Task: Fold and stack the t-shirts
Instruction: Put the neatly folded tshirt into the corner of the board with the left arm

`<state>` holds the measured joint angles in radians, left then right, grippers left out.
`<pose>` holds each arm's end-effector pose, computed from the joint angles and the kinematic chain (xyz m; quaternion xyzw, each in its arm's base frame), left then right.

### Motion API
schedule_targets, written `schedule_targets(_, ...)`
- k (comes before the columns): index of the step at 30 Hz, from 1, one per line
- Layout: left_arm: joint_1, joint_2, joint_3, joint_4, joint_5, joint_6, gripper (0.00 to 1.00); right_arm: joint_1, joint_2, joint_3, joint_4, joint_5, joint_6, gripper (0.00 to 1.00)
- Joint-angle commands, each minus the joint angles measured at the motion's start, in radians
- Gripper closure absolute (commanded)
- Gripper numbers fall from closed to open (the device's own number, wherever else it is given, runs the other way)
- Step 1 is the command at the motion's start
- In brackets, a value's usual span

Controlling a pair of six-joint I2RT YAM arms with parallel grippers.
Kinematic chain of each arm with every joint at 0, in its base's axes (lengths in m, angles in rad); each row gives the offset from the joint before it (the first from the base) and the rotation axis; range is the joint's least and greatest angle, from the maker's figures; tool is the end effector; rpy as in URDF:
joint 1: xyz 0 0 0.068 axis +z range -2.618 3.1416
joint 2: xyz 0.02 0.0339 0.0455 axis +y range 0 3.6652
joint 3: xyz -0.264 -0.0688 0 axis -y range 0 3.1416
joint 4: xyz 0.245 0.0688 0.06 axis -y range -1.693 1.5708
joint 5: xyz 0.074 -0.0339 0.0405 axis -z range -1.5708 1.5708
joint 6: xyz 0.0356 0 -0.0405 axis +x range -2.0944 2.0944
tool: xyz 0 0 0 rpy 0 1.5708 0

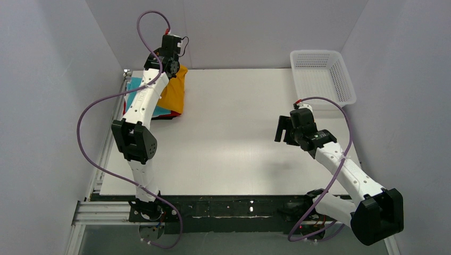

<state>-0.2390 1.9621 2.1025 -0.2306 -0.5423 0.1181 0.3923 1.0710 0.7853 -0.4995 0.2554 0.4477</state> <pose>0.4503 -0.0908 0.4418 -0.0515 0.7321 0.1581 0.6606 0.2087 0.0766 0.2571 0.0741 0.9146 0.0474 0.3946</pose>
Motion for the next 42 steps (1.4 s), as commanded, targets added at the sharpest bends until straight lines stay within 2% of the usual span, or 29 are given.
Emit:
schedule_targets(1,0.041,-0.015,0.01,-0.033,0.041,-0.009,1.0,-0.007,0.005,0.059,-0.003,0.005,-0.004,0.11)
schedule_targets(22,0.237,0.068,0.142,-0.051,0.334,-0.091,1.0,-0.009,0.088,0.137,-0.062,-0.003,0.027,0.12)
schedule_targets(25,0.292,0.073,0.139,-0.059,0.378,-0.11,1.0,-0.009,0.103,0.154,-0.073,0.0,0.021,0.12)
schedule_targets(32,0.324,0.118,0.083,-0.004,0.456,-0.096,1.0,-0.009,0.121,0.196,-0.121,0.029,0.016,0.12)
schedule_targets(42,0.381,0.233,0.114,0.087,0.504,-0.102,1.0,-0.009,0.041,0.18,-0.229,0.07,0.057,0.12)
